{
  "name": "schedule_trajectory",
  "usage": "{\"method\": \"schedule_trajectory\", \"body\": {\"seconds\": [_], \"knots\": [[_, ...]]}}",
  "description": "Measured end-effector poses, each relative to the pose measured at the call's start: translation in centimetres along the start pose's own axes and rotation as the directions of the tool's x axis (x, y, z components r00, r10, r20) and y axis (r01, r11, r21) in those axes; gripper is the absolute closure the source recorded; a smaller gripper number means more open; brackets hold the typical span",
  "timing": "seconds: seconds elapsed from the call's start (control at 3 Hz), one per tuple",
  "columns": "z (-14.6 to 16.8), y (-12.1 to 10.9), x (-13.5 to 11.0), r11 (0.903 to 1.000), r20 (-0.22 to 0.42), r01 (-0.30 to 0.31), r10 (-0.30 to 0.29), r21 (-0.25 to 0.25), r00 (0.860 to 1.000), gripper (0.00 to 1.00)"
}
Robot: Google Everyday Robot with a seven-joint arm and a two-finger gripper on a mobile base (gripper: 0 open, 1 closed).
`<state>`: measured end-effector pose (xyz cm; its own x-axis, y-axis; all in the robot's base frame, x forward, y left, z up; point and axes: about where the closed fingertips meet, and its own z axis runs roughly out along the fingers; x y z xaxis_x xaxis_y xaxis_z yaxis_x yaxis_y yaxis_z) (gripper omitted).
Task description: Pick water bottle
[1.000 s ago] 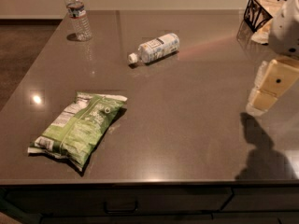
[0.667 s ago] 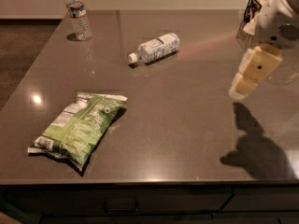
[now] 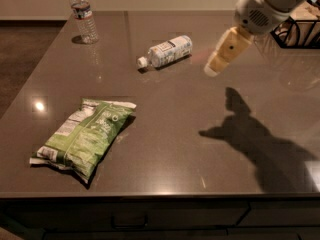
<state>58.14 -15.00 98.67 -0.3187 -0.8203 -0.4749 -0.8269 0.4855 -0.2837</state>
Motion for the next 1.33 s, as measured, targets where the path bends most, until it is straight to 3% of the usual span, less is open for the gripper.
{"method": "schedule_trajectory", "body": {"seconds": [0.67,1.33], "knots": [[5.0,-2.4,-5.7,0.9925,0.108,-0.1,0.093,0.07,0.99,0.0],[8.8,-3.5,-10.7,0.9746,0.199,-0.18,0.152,0.133,0.968,0.0]]}}
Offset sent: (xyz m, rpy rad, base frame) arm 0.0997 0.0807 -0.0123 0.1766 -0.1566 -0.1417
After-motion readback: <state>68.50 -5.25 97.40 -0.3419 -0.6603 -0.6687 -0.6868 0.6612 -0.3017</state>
